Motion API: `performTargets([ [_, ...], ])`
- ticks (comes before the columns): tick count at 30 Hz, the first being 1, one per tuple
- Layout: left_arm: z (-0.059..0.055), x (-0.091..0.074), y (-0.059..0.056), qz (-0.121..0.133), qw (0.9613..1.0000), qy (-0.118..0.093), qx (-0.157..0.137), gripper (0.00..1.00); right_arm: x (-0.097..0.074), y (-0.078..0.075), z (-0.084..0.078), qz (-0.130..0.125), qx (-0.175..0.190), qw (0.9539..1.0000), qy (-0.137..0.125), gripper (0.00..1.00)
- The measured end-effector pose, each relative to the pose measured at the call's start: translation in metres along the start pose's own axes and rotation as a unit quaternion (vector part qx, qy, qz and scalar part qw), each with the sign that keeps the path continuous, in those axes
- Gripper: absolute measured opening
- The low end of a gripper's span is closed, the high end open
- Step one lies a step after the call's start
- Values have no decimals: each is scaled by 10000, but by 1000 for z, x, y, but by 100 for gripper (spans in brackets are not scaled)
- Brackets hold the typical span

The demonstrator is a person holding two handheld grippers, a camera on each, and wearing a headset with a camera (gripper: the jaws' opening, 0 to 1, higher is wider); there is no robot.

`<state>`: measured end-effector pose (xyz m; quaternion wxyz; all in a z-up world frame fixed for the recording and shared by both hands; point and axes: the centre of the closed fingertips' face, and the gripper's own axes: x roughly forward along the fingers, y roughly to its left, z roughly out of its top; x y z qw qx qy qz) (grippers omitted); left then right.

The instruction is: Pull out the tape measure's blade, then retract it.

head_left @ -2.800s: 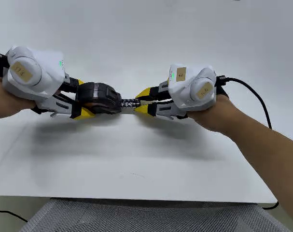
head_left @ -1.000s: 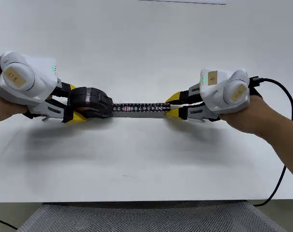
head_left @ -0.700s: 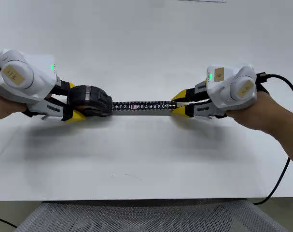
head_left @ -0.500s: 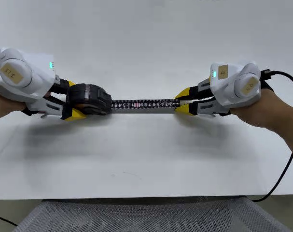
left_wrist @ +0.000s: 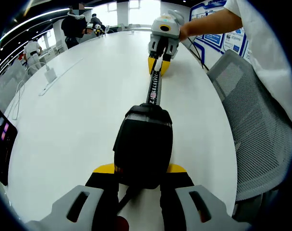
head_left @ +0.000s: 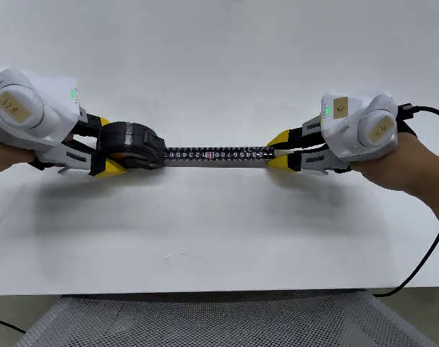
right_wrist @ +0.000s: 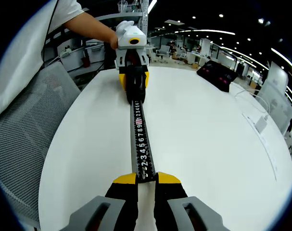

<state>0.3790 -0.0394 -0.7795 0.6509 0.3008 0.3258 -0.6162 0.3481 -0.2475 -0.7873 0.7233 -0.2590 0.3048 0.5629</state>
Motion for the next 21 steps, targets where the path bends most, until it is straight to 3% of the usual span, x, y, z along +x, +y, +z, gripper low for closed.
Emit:
performTargets([
  [21,1,0,-1,1,10000,38,30,28,-27,-4,-27,-137,74,9997,179,7],
])
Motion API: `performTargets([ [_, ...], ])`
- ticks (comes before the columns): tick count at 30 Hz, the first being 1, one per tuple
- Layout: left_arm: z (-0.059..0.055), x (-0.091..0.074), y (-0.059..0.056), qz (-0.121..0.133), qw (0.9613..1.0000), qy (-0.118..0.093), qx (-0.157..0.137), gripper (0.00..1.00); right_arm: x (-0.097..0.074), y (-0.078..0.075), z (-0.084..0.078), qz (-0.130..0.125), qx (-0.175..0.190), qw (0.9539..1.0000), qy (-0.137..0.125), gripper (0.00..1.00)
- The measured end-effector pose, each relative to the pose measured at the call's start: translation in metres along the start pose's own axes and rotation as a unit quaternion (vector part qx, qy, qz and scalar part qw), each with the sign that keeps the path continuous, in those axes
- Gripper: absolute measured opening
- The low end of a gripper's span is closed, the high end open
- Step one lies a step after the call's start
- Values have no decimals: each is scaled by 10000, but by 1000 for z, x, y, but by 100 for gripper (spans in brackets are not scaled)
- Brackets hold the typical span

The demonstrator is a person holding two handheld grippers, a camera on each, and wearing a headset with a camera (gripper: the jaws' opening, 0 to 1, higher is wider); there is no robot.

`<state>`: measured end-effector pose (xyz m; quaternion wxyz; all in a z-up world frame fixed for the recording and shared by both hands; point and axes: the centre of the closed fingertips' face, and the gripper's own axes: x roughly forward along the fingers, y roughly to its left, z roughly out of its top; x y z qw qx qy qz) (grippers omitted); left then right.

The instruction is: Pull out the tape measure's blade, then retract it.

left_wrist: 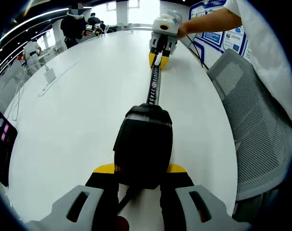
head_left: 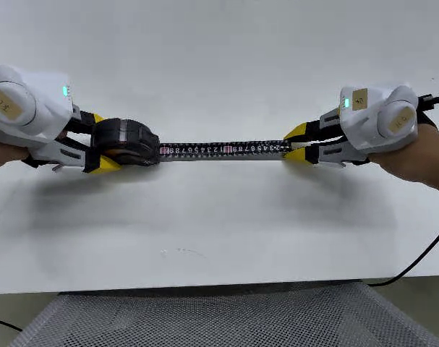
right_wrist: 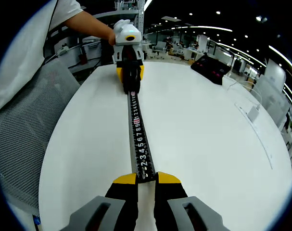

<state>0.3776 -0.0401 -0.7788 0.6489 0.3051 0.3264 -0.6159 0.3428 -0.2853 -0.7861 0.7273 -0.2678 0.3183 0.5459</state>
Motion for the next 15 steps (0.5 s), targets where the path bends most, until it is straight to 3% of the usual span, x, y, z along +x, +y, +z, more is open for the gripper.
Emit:
performTargets([
  [15,0,0,1,-9,10000,4,-8,28,-9,-5,-13,-36,70,9999,118,8],
])
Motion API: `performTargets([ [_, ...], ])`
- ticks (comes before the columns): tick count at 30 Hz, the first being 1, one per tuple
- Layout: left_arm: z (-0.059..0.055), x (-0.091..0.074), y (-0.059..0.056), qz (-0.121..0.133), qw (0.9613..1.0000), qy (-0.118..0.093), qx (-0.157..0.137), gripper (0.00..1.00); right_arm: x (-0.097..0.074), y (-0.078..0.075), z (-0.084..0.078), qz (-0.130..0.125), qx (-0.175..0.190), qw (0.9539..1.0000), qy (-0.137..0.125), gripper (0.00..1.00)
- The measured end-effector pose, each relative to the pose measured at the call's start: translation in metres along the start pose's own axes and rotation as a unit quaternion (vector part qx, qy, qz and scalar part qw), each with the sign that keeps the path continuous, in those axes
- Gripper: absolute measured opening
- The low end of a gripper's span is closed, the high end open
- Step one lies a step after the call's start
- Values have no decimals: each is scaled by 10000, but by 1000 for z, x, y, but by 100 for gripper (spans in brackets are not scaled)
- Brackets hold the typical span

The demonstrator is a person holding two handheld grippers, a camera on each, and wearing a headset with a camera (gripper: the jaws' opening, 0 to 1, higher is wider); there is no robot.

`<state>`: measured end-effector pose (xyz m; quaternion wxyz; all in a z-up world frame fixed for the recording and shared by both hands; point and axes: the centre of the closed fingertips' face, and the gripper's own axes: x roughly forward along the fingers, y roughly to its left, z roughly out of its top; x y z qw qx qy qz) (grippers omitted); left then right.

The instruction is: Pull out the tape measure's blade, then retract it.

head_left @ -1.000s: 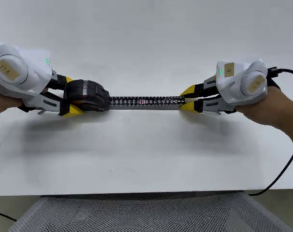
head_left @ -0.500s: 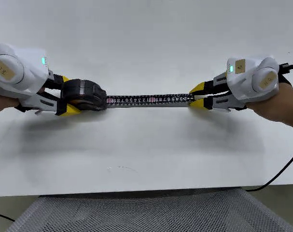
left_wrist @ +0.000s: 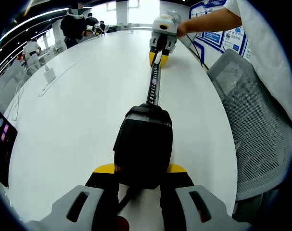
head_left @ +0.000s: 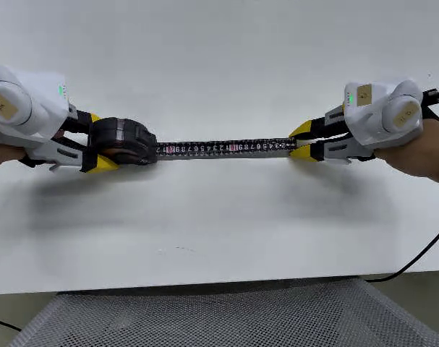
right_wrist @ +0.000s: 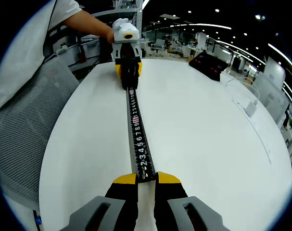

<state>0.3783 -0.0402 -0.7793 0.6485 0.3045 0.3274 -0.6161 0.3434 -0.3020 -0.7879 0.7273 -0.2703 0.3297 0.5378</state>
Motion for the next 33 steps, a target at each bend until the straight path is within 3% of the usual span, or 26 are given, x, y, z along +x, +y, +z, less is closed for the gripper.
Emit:
performTargets([
  [13,0,0,1,6,10000,13,7,28,-12,-1,-16,-35,71,9999,131,8],
  [33,1,0,1,218,9997,103,53,29,-12,-1,-15,-98,114,9994,296,10],
])
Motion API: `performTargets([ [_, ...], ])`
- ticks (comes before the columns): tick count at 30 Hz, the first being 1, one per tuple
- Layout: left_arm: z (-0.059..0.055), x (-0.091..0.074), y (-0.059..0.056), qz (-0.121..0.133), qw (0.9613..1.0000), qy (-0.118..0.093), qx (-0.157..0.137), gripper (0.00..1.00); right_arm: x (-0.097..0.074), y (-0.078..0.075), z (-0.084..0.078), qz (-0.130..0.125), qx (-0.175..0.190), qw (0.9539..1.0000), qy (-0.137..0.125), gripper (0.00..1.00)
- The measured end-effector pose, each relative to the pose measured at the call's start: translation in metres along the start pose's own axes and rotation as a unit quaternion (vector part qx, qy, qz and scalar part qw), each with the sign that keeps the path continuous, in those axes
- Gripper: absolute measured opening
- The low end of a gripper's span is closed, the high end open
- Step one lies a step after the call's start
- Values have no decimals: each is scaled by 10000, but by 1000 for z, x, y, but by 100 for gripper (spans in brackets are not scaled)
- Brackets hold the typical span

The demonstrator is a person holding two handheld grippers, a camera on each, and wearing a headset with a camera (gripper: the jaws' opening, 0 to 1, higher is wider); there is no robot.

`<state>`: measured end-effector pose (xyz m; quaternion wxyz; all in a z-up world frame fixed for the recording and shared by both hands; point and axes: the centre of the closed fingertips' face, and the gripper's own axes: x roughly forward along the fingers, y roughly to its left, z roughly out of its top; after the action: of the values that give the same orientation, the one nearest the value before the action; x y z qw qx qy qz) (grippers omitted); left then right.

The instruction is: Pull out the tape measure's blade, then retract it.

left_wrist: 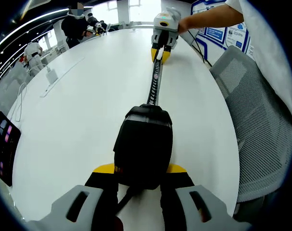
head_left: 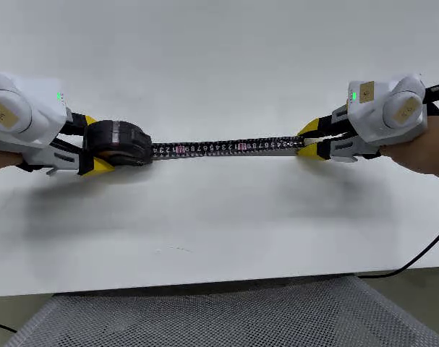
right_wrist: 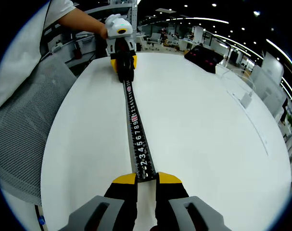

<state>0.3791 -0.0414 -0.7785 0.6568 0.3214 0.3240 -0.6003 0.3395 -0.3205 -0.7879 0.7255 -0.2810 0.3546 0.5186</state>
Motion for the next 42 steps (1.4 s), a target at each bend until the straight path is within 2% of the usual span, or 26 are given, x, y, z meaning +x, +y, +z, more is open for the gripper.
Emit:
performTargets([
  [17,-1,0,0,11,10000,9,-83,29,1,-1,-1,5,146,9999,32,11],
  [24,-1,0,0,-8,9998,31,-192,31,4,1,1,49,275,9996,3,21],
  [33,-1,-5,1,1,9997,1,-250,31,3,1,7,38,413,9991,-114,23],
  [37,-2,-10,2,52,9993,-47,-361,36,0,1,11,-28,540,9984,-188,27],
  [38,1,-12,0,3,9985,-166,-529,38,0,1,12,-47,544,9983,-194,29],
  [42,1,-17,2,142,9973,-252,-672,41,-3,2,14,-140,642,9975,-240,35],
])
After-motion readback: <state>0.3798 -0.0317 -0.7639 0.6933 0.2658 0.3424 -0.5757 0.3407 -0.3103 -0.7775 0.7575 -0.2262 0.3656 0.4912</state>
